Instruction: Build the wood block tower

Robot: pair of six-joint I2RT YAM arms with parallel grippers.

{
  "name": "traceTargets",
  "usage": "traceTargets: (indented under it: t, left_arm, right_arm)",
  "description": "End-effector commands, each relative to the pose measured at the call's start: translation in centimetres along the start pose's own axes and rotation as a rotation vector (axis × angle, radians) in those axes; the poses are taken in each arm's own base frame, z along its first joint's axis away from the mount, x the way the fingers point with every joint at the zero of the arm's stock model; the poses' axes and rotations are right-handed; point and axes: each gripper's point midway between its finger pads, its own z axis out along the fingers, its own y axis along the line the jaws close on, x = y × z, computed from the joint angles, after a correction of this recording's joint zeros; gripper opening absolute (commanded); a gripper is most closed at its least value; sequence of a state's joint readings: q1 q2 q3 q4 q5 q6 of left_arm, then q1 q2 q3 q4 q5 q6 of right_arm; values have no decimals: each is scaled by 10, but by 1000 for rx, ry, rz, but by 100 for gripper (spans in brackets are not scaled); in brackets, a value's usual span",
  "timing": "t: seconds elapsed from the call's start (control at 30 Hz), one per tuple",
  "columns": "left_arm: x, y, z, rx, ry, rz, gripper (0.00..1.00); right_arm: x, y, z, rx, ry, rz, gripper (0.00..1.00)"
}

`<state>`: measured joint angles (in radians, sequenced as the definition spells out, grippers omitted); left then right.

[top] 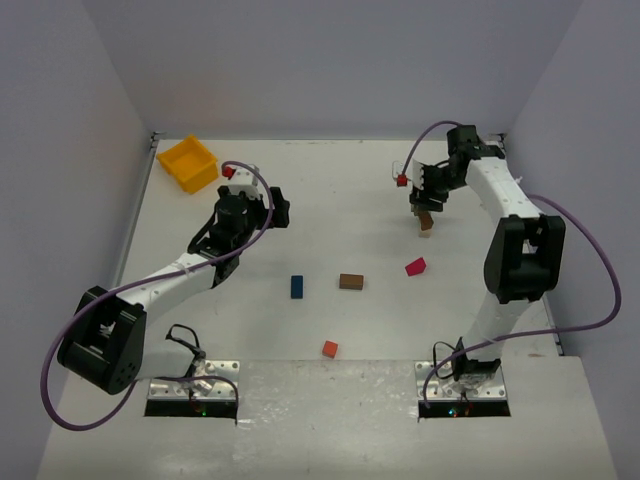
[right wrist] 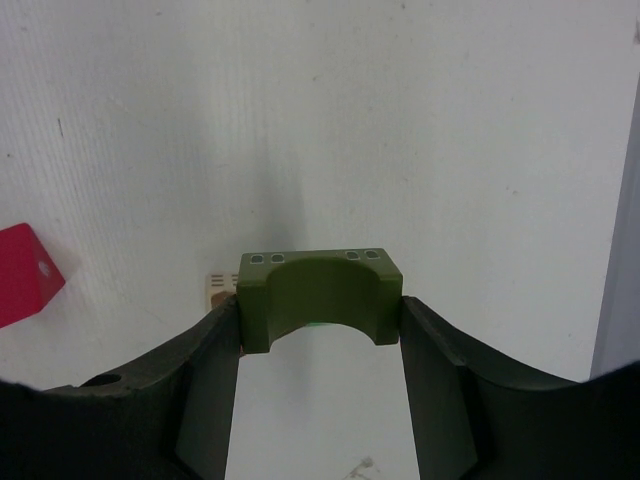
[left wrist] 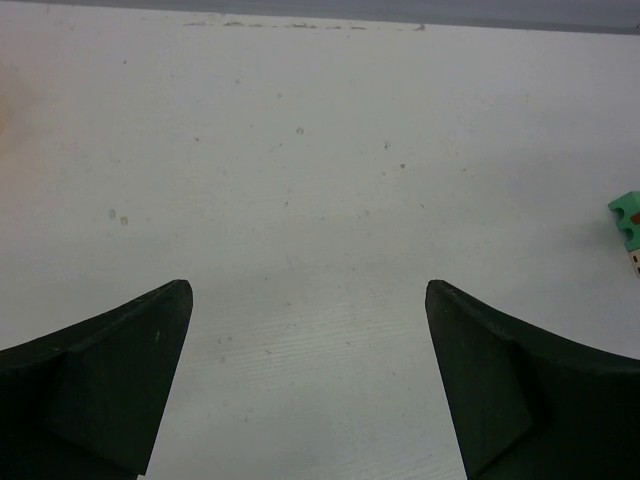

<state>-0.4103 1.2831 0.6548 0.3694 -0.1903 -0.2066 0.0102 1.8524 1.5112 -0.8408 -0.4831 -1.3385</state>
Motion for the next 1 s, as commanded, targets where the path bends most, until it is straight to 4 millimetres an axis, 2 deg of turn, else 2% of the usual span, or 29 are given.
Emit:
traceTargets:
  t: [0.0,0.37,0.63,0.97]
  left_arm:
    - [-29,-9,3,30,-74,-8,100]
    - [-29,-8,4,25,-72,-7,100]
    - [-26,-7,5,20,-68,-4,100]
    - [-26,-8,5,25,-64,-5,100]
  right_arm:
    - [-31,-11,4,40,-67,-57,38]
    - [-24,-3,45,-59,-23,-42,37]
    - [-4,-8,53,-50,60,-41,38]
    - [9,-14,55,-41,117,-19,37]
